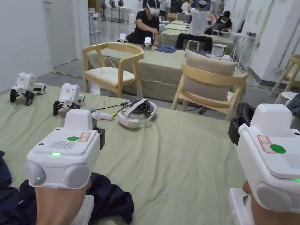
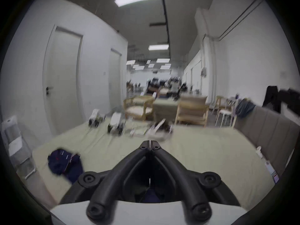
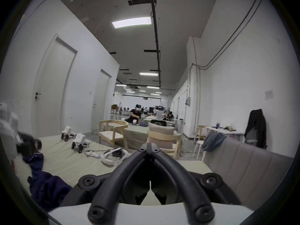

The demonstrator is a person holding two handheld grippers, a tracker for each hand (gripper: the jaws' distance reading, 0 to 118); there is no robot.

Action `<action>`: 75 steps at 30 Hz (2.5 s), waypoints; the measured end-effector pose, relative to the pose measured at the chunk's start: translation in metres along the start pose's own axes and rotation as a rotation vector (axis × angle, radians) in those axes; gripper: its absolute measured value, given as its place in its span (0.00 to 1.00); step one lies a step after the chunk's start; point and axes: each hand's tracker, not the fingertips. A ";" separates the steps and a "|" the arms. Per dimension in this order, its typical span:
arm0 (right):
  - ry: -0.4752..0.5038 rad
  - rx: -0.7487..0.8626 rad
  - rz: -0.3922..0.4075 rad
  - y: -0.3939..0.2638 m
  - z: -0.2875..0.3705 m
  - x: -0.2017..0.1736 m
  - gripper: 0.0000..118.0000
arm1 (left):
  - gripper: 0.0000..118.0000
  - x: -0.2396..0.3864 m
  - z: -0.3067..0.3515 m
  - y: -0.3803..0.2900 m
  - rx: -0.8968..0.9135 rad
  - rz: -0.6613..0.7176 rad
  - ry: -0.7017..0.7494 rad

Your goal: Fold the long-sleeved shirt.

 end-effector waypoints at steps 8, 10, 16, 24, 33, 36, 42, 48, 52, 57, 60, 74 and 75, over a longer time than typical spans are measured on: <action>0.176 -0.121 -0.008 -0.057 -0.005 -0.097 0.00 | 0.93 -0.100 -0.053 -0.122 -0.410 0.094 0.174; 0.212 -0.169 -0.021 -0.072 -0.006 -0.117 0.00 | 0.92 -0.114 -0.079 -0.147 -0.429 0.146 0.153; 0.260 -0.232 0.003 -0.098 -0.009 -0.152 0.00 | 0.94 -0.115 -0.111 -0.194 -0.632 0.166 0.175; 0.280 -0.285 0.027 -0.115 -0.011 -0.161 0.00 | 0.31 -0.116 -0.121 -0.212 -0.629 0.193 0.105; 0.204 -0.274 -0.021 -0.110 0.006 -0.093 0.00 | 0.21 -0.088 -0.071 -0.142 -0.380 0.266 -0.031; 0.127 -0.235 -0.032 -0.101 0.017 -0.052 0.00 | 0.21 -0.055 -0.041 -0.070 -0.210 0.251 -0.125; 0.001 -0.179 -0.095 -0.085 0.041 0.035 0.00 | 0.20 0.047 0.016 0.046 0.072 0.211 -0.380; -0.123 -0.152 -0.108 -0.081 0.063 0.106 0.00 | 0.20 0.188 0.011 0.057 0.075 0.058 -0.526; -0.205 -0.167 -0.094 -0.091 0.075 0.139 0.00 | 0.21 0.278 -0.030 -0.019 -0.142 0.019 -0.595; -0.247 -0.215 -0.105 -0.114 0.087 0.166 0.00 | 0.22 0.357 -0.091 -0.153 -0.543 -0.059 -0.586; -0.261 -0.269 -0.080 -0.128 0.085 0.176 0.00 | 0.61 0.380 -0.101 -0.210 -0.741 -0.110 -0.588; -0.226 -0.317 -0.107 -0.148 0.076 0.149 0.00 | 0.87 0.219 -0.008 -0.075 -0.203 -0.110 -0.388; -0.211 -0.321 -0.110 -0.150 0.077 0.143 0.00 | 0.78 0.198 -0.004 -0.075 -0.177 -0.085 -0.367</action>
